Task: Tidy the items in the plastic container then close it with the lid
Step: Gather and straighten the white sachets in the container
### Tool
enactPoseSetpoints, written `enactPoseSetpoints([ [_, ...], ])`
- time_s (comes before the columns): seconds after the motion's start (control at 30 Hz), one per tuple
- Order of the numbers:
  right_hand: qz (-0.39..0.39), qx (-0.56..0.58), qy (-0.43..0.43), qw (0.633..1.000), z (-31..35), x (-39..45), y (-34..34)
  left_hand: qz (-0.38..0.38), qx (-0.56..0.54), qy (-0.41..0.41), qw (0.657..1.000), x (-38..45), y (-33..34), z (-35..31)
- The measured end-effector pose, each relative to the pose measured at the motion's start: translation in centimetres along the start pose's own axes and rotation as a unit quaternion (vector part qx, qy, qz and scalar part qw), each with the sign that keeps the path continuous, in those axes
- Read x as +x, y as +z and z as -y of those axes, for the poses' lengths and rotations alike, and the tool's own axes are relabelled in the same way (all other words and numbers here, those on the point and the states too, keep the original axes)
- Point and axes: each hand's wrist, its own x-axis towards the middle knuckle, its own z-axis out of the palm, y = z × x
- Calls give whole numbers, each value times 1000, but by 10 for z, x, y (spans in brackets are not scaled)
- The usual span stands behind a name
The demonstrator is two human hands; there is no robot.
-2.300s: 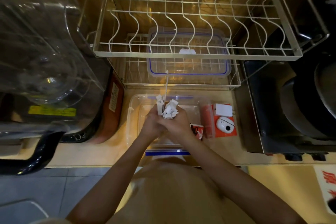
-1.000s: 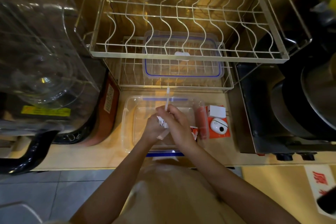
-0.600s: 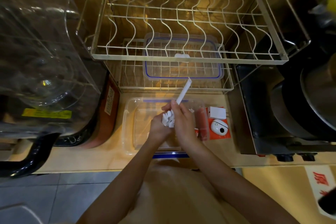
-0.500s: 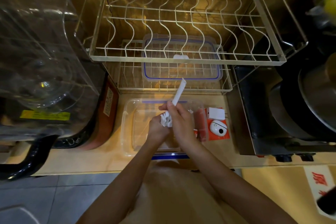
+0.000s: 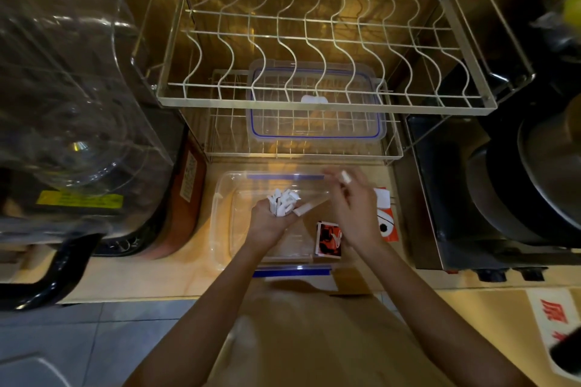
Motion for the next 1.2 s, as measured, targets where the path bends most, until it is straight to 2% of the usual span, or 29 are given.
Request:
enactPoseSetpoints([
  [0.07,66,-111,9,992,-15,0,1,-1,7,-1,1000,0,0,-1],
  [0.17,160,-255,16,954,-23,0,6,-5,6,-7,1000,1,1,-1],
  [0.3,259,-333,0,907,-24,5,19,-5,1,1,1000,1,2,-1],
  [0.43,300,-332,4,894,-21,11,25,0,6,7,1000,4,1,1],
  [0.53,288,-346,7,893,-23,13,24,-7,-2,7,1000,4,2,3],
  [0.63,238,-325,-4,915,-23,15,17,0,-4,6,1000,6,2,5],
  [0.77,163,-187,2,969,-15,18,12,14,-5,0,1000,7,1,5],
  [0.97,263,-87,6,961,5,15,15,45,15,30,998,11,-5,9],
  [1.2,316,-75,107,940,10,14,28,67,40,37,996,13,-6,7],
])
